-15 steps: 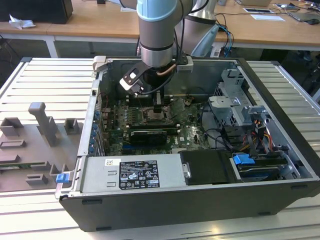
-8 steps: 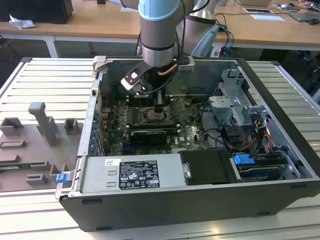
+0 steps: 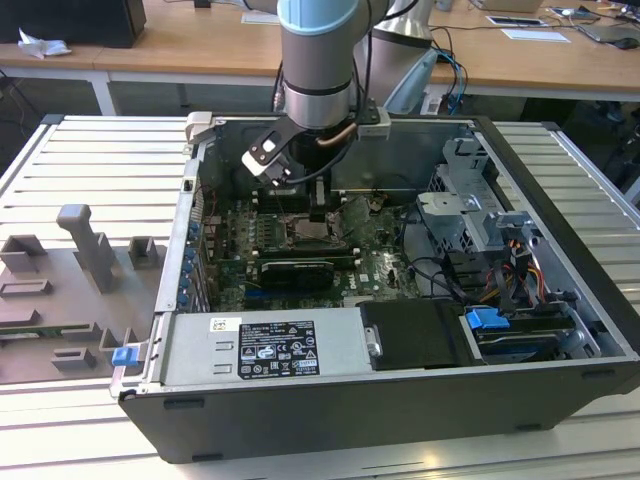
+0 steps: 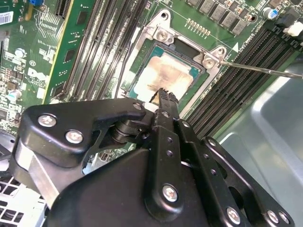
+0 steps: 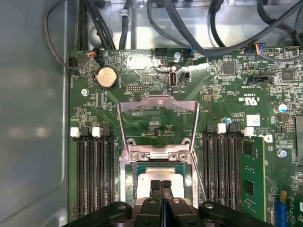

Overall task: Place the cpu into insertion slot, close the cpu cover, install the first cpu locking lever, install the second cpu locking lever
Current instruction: 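Close the cpu cover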

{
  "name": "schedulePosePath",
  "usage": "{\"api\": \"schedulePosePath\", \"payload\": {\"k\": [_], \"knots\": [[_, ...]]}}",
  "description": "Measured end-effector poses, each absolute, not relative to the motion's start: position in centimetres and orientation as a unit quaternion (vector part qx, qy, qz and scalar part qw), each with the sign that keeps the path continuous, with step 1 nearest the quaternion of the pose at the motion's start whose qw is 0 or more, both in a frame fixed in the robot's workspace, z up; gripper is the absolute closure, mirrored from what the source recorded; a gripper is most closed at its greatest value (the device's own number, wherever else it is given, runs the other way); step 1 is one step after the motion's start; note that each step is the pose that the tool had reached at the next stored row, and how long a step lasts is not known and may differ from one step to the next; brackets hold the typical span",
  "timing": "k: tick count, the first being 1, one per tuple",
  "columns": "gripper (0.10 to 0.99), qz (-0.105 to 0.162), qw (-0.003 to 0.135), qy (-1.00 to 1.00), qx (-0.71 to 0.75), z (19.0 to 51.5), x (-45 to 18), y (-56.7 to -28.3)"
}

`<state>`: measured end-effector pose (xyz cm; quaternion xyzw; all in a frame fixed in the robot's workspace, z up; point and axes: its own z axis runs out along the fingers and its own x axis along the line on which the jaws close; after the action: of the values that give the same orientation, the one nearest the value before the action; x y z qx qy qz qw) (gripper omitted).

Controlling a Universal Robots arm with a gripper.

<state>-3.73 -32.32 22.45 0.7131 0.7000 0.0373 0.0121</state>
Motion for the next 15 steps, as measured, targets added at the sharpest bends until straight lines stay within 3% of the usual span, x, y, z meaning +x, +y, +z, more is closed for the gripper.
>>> {"api": "schedulePosePath", "payload": {"k": [15], "knots": [[0.980,0.037,0.012,0.700,0.713,24.6,-2.9,-32.3]]}}
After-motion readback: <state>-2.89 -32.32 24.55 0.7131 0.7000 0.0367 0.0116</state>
